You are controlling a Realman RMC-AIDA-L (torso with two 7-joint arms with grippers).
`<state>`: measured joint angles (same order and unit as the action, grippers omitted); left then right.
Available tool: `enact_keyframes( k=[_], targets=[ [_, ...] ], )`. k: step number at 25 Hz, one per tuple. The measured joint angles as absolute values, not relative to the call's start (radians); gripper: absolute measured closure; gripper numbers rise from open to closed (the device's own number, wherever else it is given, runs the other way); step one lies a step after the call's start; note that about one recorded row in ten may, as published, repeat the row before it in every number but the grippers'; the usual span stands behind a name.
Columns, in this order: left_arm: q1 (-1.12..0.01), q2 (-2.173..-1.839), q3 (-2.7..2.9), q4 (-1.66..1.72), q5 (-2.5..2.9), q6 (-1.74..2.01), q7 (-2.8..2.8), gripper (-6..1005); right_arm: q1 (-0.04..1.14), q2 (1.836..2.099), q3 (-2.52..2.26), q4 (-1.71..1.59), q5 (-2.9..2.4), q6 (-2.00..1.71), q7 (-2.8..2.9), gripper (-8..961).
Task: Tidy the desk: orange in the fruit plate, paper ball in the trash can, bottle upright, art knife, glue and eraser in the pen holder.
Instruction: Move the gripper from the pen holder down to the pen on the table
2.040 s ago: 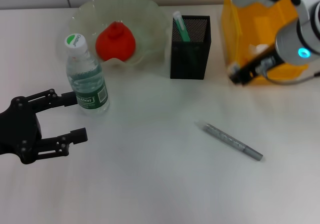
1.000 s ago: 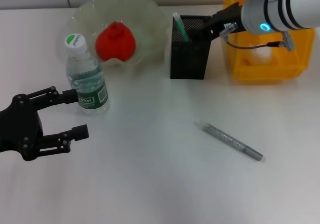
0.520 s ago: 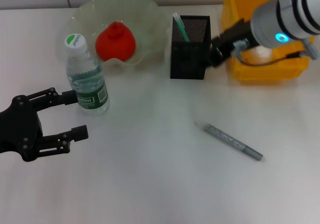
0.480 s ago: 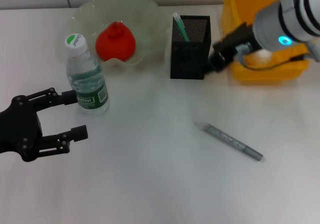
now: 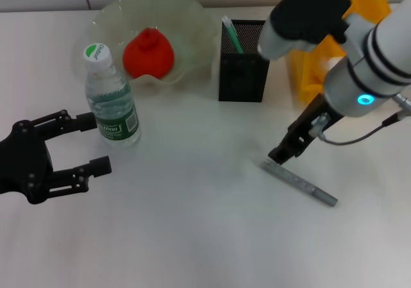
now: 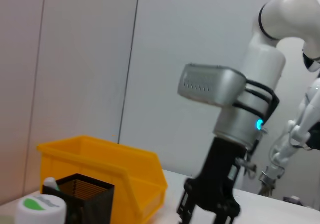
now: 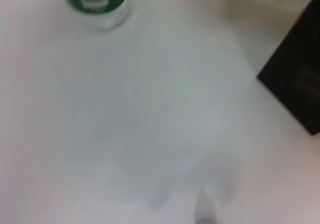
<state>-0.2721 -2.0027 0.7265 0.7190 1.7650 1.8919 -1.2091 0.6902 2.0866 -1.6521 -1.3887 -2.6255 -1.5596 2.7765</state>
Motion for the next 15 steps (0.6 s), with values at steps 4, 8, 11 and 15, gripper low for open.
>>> enact_keyframes(
  k=[4, 8, 11, 15],
  targets=[
    [-0.271, -2.004, 0.712, 0.719, 1.765, 1.889, -1.208, 187, 0.725, 2.088, -1.662, -1.329, -2.609, -1.558, 2.78, 330],
    [-0.287, -2.005, 0.695, 0.72, 1.765, 1.843, -1.195, 187, 0.771, 2.088, -1.663, -1.242, -2.57, -1.552, 2.781, 331],
    [-0.296, -2.02, 0.7, 0.719, 1.767, 1.816, -1.159, 186, 0.786, 2.089, -1.675, -1.201, -2.569, -1.54, 2.792, 331],
    [-0.292, -2.045, 0.693, 0.738, 1.769, 1.811, -1.138, 186, 0.787, 2.088, -1.695, -1.179, -2.582, -1.52, 2.822, 332]
  ],
)
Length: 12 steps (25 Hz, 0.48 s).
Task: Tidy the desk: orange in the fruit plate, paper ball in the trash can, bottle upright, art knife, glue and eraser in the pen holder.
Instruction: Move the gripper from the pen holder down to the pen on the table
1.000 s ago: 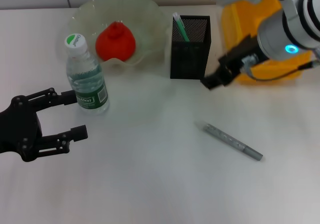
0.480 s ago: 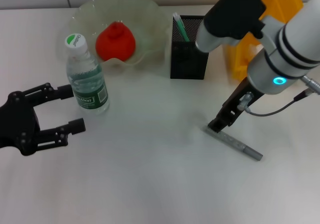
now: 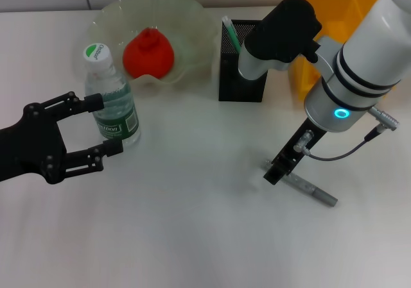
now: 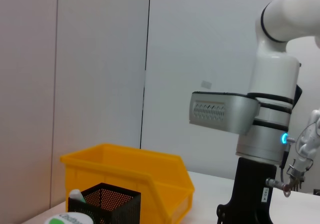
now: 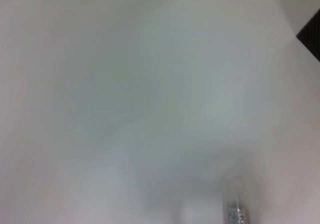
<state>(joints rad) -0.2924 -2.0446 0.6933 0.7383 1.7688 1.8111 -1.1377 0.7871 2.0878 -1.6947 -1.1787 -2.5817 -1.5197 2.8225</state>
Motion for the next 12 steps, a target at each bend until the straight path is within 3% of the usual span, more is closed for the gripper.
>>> enact_keyframes(
  k=[12],
  targets=[
    [-0.293, -2.027, 0.693, 0.751, 1.769, 1.815, -1.13, 187, 0.793, 2.089, -1.754, -1.112, -2.583, -1.419, 2.891, 378]
  ],
)
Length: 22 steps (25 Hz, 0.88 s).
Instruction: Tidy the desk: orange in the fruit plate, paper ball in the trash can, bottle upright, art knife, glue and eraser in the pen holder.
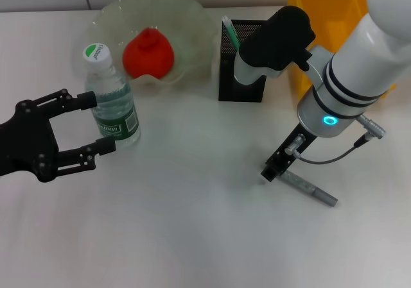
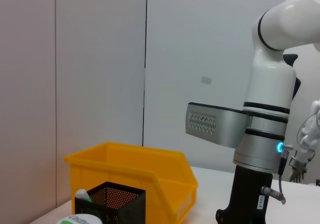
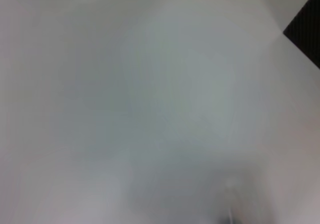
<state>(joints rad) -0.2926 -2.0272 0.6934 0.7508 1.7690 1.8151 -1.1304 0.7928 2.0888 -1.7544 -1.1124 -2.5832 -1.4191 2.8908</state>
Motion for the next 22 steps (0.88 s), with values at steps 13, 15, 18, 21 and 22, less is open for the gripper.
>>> enact_keyframes(
  k=[13, 15, 18, 21, 22],
  targets=[
    [-0.284, -2.023, 0.692, 0.782, 1.769, 1.817, -1.129, 186, 0.829, 2.089, -1.77, -1.046, -2.581, -1.407, 2.899, 616],
    [-0.282, -2.023, 0.692, 0.788, 1.769, 1.818, -1.13, 186, 0.829, 2.089, -1.775, -1.047, -2.58, -1.409, 2.899, 654],
    [-0.281, -2.025, 0.692, 0.795, 1.769, 1.821, -1.131, 186, 0.823, 2.09, -1.79, -1.061, -2.578, -1.415, 2.908, 679],
    [-0.281, -2.026, 0.692, 0.795, 1.769, 1.821, -1.129, 186, 0.809, 2.089, -1.787, -1.091, -2.578, -1.423, 2.915, 704],
    [-0.281, -2.027, 0.693, 0.795, 1.769, 1.821, -1.129, 187, 0.799, 2.089, -1.784, -1.11, -2.578, -1.428, 2.917, 755]
  ],
)
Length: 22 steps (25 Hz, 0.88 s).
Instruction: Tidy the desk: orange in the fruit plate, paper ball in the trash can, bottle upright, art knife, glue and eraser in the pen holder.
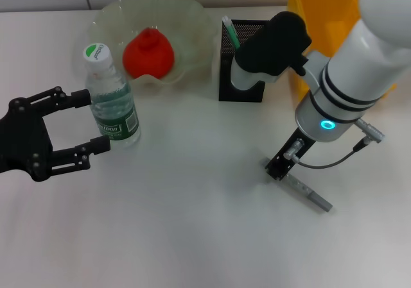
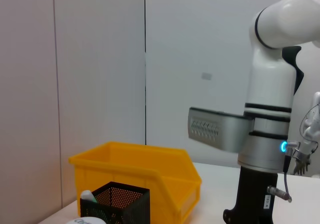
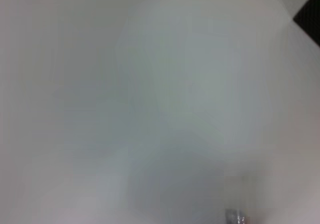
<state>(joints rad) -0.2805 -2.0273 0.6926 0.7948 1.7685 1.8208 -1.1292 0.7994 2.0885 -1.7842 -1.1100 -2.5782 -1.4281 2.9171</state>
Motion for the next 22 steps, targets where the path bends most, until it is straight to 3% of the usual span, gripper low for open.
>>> enact_keyframes(
  k=[1, 11, 22],
  targets=[
    [-0.281, -2.028, 0.697, 0.794, 1.768, 1.821, -1.13, 187, 0.765, 2.085, -1.775, -1.182, -2.583, -1.446, 2.921, 806],
    [-0.279, -2.028, 0.697, 0.784, 1.769, 1.817, -1.129, 187, 0.521, 2.083, -1.563, -1.671, -2.607, -1.391, 2.854, 808],
    [-0.266, -2.039, 0.693, 0.779, 1.769, 1.804, -1.129, 187, 0.495, 2.084, -1.612, -1.594, -2.599, -0.935, 2.796, 815]
  ],
)
